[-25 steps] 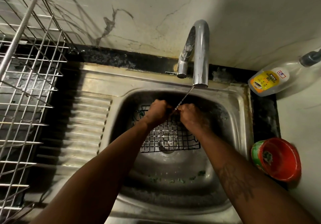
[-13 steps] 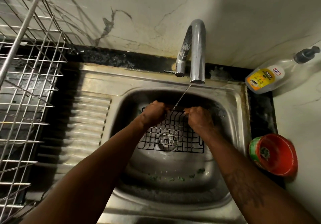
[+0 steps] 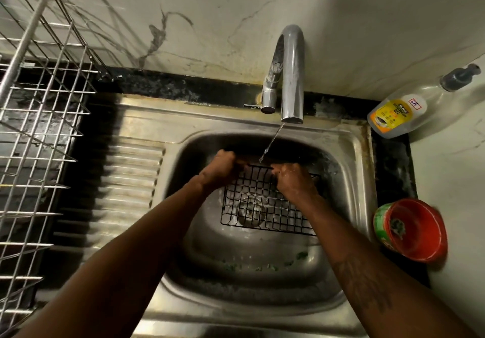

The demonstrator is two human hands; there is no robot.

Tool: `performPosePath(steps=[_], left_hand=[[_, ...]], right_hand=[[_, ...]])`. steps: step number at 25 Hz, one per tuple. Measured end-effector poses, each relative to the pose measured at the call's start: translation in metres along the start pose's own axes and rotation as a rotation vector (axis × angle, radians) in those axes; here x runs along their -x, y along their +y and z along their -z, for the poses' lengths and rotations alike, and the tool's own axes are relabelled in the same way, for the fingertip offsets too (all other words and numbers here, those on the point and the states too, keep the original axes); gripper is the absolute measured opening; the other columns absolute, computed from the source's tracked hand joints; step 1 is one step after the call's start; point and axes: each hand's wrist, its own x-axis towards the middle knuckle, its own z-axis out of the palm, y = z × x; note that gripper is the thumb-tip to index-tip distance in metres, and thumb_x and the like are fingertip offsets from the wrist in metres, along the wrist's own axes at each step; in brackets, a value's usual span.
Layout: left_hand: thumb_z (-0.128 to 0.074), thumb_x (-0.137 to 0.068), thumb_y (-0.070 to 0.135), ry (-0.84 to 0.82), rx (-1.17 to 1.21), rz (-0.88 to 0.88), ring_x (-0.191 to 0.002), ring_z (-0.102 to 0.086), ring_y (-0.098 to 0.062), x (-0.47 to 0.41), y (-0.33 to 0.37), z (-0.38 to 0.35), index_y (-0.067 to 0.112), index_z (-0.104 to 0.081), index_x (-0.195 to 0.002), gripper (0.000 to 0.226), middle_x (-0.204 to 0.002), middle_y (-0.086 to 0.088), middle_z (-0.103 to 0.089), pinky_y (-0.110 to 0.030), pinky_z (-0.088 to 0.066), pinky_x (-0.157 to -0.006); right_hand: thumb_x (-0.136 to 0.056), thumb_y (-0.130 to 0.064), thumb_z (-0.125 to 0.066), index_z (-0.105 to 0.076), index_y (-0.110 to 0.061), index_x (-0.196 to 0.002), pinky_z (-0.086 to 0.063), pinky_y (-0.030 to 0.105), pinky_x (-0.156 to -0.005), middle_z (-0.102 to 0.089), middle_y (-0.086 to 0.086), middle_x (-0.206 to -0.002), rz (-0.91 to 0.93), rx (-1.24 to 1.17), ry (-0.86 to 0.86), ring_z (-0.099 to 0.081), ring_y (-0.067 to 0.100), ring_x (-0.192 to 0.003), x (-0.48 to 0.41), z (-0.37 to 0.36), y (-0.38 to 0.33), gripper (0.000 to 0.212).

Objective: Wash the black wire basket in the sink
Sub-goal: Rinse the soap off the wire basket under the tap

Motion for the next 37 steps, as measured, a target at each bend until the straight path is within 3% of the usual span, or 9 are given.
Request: performPosePath(steps=[4, 9, 12, 17, 22, 27, 29, 32, 37], left_hand=[[-0.059, -0.099, 0.012, 0.045, -0.094, -0.101, -0.09, -0.071, -0.031, 0.012, 0.018, -0.009, 0.011, -0.077, -0.108, 0.02, -0.097, -0.014, -0.075, -0.038, -0.058, -0.081], [-0.052, -0.094, -0.004, 0.026, -0.196, -0.243, -0.111, -0.064, -0.034, 0.01, 0.077, -0.023, 0.017, -0.068, -0.13, 0.045, -0.121, -0.017, -0.07, -0.04, -0.052, -0.093], [-0.047, -0.096, -0.003, 0.07, -0.279, -0.279, -0.108, -0.065, -0.034, 0.013, 0.065, -0.018, 0.017, -0.062, -0.138, 0.049, -0.121, -0.018, -0.066, -0.039, -0.053, -0.087], [-0.053, -0.096, 0.011, 0.124, -0.231, -0.059, -0.089, -0.071, -0.037, 0.018, 0.007, -0.006, 0.012, -0.075, -0.105, 0.024, -0.094, -0.016, -0.073, -0.042, -0.058, -0.077], [-0.034, -0.092, 0.021, 0.121, -0.131, -0.094, -0.077, -0.059, -0.036, 0.017, 0.041, -0.021, 0.005, -0.069, -0.103, 0.04, -0.092, -0.02, -0.066, -0.038, -0.041, -0.063], [-0.051, -0.102, 0.014, 0.021, -0.11, -0.11, -0.094, -0.067, -0.035, 0.003, 0.048, -0.017, 0.007, -0.074, -0.11, 0.026, -0.105, -0.02, -0.07, -0.044, -0.056, -0.082], [-0.051, -0.102, 0.012, -0.003, -0.105, -0.134, -0.097, -0.068, -0.033, -0.002, 0.048, -0.016, 0.008, -0.074, -0.114, 0.027, -0.109, -0.019, -0.071, -0.044, -0.058, -0.086], [-0.054, -0.1, 0.012, -0.035, -0.084, -0.16, -0.096, -0.072, -0.029, -0.006, 0.049, -0.017, 0.014, -0.075, -0.114, 0.025, -0.106, -0.014, -0.074, -0.039, -0.06, -0.086], [-0.067, -0.098, 0.017, 0.174, -0.008, -0.129, -0.095, -0.071, -0.024, 0.006, 0.045, -0.017, 0.014, -0.073, -0.117, 0.021, -0.107, -0.009, -0.074, -0.028, -0.052, -0.077]], right_hand=[[-0.093, -0.001, -0.053, -0.072, -0.022, -0.12, -0.057, 0.04, -0.089, -0.072, 0.011, -0.115, -0.021, -0.071, 0.052, -0.067, 0.032, -0.104, 0.002, 0.001, -0.008, 0.039], [-0.101, -0.015, -0.046, -0.069, -0.012, -0.111, -0.051, 0.037, -0.08, -0.069, 0.016, -0.109, -0.049, 0.024, 0.011, -0.066, 0.033, -0.1, 0.004, 0.002, -0.003, 0.026], [-0.096, -0.012, -0.056, -0.068, -0.029, -0.124, -0.053, 0.033, -0.084, -0.071, 0.005, -0.113, -0.023, 0.014, 0.026, -0.067, 0.028, -0.102, 0.005, 0.003, 0.003, 0.036], [-0.096, -0.015, -0.056, -0.07, -0.028, -0.118, -0.056, 0.035, -0.081, -0.073, 0.004, -0.106, 0.006, 0.102, 0.049, -0.068, 0.029, -0.099, 0.008, 0.002, -0.005, 0.029], [-0.089, -0.008, -0.054, -0.069, -0.027, -0.114, -0.054, 0.034, -0.075, -0.073, 0.004, -0.099, -0.048, 0.126, 0.069, -0.069, 0.029, -0.091, 0.017, 0.001, -0.003, 0.035], [-0.091, -0.021, -0.061, -0.072, -0.02, -0.103, -0.051, 0.032, -0.075, -0.072, 0.006, -0.097, -0.165, 0.066, -0.001, -0.068, 0.027, -0.092, 0.025, 0.003, -0.001, 0.017], [-0.099, -0.029, -0.054, -0.072, -0.019, -0.102, -0.049, 0.031, -0.071, -0.072, 0.008, -0.098, -0.142, 0.045, -0.007, -0.068, 0.027, -0.09, 0.025, -0.001, -0.006, 0.021], [-0.096, -0.015, -0.053, -0.07, -0.014, -0.106, -0.052, 0.034, -0.074, -0.071, 0.014, -0.103, -0.106, 0.022, -0.039, -0.069, 0.032, -0.095, 0.015, -0.004, -0.02, 0.02], [-0.091, -0.008, -0.059, -0.068, -0.013, -0.108, -0.052, 0.033, -0.077, -0.069, 0.011, -0.103, -0.135, 0.046, -0.027, -0.067, 0.029, -0.096, 0.014, -0.003, -0.027, 0.02]])
